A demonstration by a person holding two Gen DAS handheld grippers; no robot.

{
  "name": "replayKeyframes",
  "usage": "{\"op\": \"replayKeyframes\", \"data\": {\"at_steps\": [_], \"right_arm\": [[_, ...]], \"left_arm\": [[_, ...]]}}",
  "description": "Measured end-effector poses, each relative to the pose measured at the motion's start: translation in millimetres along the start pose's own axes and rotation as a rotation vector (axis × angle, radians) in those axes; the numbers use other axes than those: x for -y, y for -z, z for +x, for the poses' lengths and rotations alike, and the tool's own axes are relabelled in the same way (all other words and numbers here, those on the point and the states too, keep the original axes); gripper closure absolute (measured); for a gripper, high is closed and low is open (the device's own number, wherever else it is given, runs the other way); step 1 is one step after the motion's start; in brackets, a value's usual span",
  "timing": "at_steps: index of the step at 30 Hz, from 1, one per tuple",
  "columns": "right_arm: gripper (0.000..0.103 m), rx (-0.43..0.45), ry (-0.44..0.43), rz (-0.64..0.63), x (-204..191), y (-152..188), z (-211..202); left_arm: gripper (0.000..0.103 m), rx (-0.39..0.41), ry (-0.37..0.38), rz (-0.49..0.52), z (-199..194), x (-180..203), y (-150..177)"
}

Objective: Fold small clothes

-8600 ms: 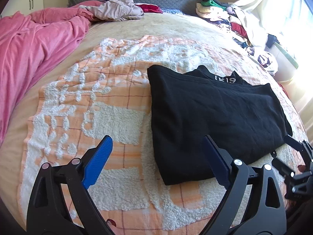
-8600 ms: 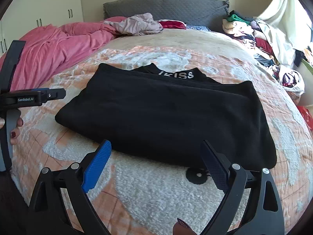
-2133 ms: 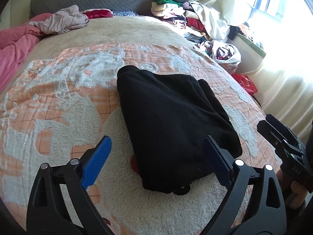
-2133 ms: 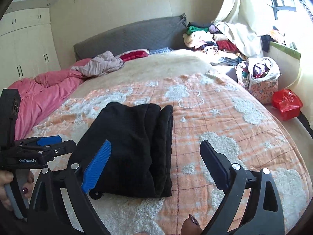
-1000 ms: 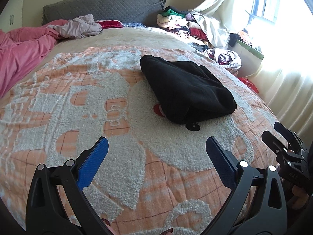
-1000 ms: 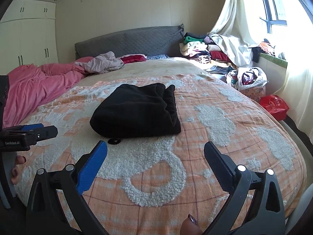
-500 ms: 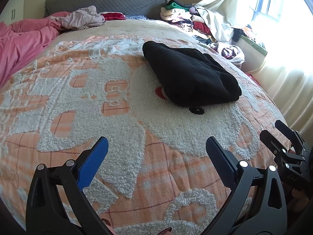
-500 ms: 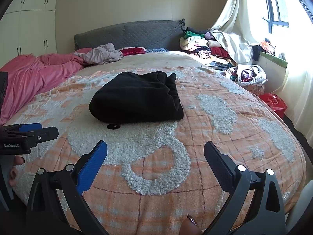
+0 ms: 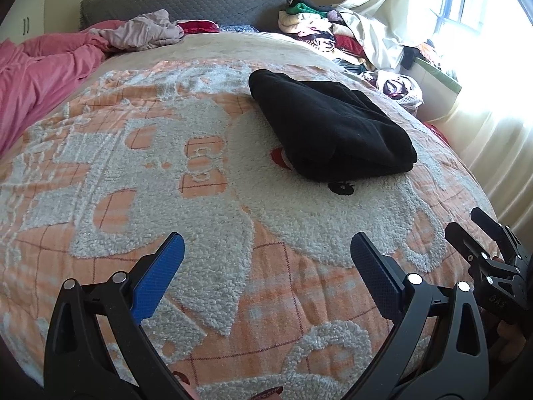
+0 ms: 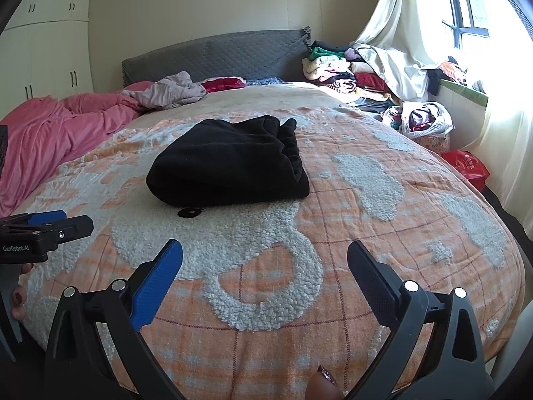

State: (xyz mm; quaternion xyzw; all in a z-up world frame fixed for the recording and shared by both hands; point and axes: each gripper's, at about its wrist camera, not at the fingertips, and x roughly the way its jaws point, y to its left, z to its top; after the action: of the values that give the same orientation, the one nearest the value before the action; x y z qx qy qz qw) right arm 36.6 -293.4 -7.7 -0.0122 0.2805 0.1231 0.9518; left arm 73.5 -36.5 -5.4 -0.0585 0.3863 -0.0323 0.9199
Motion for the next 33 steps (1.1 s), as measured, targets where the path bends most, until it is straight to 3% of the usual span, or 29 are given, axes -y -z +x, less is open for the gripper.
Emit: {"op": "replayKeyframes", "data": {"at_steps": [33], "right_arm": [[0.004,-0.003,0.001,-0.005,-1.4,1.3,0.3]], "left_arm": [[0.009,-0.009,-0.027,-0.004,-1.5,0.2,0.7]]}}
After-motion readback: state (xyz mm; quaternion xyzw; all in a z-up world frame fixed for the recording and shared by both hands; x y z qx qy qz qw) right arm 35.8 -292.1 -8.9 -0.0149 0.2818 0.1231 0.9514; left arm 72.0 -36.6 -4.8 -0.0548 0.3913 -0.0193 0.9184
